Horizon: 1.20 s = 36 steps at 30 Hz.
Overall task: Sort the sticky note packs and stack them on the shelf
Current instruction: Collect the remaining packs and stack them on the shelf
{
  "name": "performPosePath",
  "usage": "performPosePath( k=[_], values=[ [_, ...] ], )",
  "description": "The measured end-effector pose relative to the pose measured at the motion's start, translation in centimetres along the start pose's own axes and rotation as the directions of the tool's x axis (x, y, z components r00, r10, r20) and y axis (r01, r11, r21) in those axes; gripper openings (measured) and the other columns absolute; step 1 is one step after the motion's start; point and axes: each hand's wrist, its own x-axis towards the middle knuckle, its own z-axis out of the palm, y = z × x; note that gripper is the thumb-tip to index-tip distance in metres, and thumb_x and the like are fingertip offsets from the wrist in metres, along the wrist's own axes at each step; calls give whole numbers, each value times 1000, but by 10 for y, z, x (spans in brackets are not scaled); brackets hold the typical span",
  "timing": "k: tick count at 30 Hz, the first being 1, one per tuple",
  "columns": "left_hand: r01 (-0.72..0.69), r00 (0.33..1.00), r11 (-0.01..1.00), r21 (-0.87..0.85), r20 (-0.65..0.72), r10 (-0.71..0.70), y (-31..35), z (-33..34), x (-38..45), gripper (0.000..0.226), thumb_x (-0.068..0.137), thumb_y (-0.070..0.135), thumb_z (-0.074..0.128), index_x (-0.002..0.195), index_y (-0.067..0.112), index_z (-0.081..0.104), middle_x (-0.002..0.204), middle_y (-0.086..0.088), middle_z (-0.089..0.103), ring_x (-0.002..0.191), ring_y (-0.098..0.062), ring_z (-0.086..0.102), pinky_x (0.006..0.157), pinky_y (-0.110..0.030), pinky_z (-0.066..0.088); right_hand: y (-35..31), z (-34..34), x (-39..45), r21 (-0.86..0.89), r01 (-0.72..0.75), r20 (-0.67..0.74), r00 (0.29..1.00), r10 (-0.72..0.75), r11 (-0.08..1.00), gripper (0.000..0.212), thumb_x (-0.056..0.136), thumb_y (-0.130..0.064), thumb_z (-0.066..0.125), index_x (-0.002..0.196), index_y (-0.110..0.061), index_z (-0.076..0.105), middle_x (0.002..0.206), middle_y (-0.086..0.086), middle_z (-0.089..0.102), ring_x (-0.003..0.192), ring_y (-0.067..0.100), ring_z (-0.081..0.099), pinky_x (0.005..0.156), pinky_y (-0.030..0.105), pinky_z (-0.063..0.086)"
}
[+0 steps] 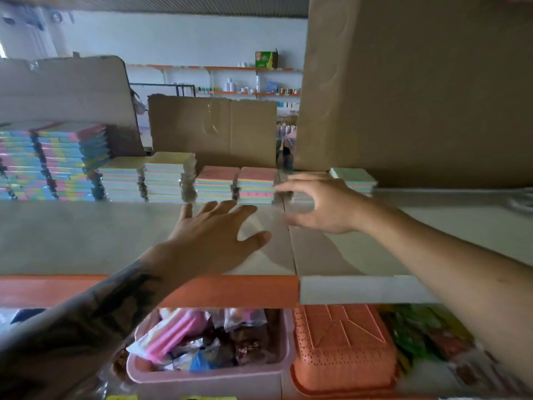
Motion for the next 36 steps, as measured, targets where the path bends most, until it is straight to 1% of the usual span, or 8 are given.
performPosePath(
  k=[4,10,17,22,26,29,32,36],
  values=[
    [-9,999,1000,-8,39,9,77,-2,-2,77,87,85,22,152,45,29,162,10,33,148,-21,32,118,-60,22,51,-19,-78,-8,-44,14,999,44,999,72,88,-64,68,152,-39,46,163,-9,37,150,13,31,116,23,21],
    [-47,999,998,-44,8,47,197,4,-5,83,80,91,15,151,49,28,162,13,33,147,-20,35,116,-58,27,130,-51,-187,-17,-146,-26,989,145,989,72,87,-70,64,151,-43,46,162,-12,37,150,14,32,122,43,26],
    [-170,982,978,-118,58,177,334,9,7,78,84,89,21,151,49,30,161,10,36,145,-21,39,116,-54,30,213,-90,-296,-30,-255,-37,967,254,967,82,80,-90,46,149,-44,44,157,-18,40,145,10,36,118,50,30],
    [-266,957,949,-171,74,282,411,14,47,77,84,90,24,147,48,37,158,8,41,134,-20,49,113,-52,36,273,-117,-347,-3,-380,-102,920,378,925,64,89,-75,56,143,-42,51,154,-16,45,138,11,45,116,47,35],
    [-332,931,921,-205,83,354,462,24,97,84,82,91,27,148,42,39,158,8,42,141,-21,43,116,-49,34,316,-134,-368,27,-468,-122,875,468,883,52,92,-65,59,138,-40,54,149,-15,51,122,12,57,111,47,40],
    [-370,917,902,-224,67,393,496,29,141,80,85,85,36,150,39,40,159,7,41,143,-21,40,118,-47,32,352,-148,-367,-15,-510,-139,853,504,860,50,93,-61,61,137,-41,55,148,-14,52,123,14,57,108,46,43],
    [-421,894,889,-180,81,440,521,34,193,81,85,81,49,152,37,38,157,3,45,140,-25,45,115,-44,37,393,-165,-354,3,-533,-150,836,528,846,46,92,-52,69,135,-38,58,145,-12,55,121,12,56,103,39,46],
    [-489,852,849,-200,102,514,536,37,261,91,79,75,65,155,35,36,156,6,45,138,-21,47,106,-31,39,455,-188,-320,-14,-551,-180,822,540,835,43,85,-43,77,125,-34,62,133,-6,64,116,19,63,101,42,50]
  ],
)
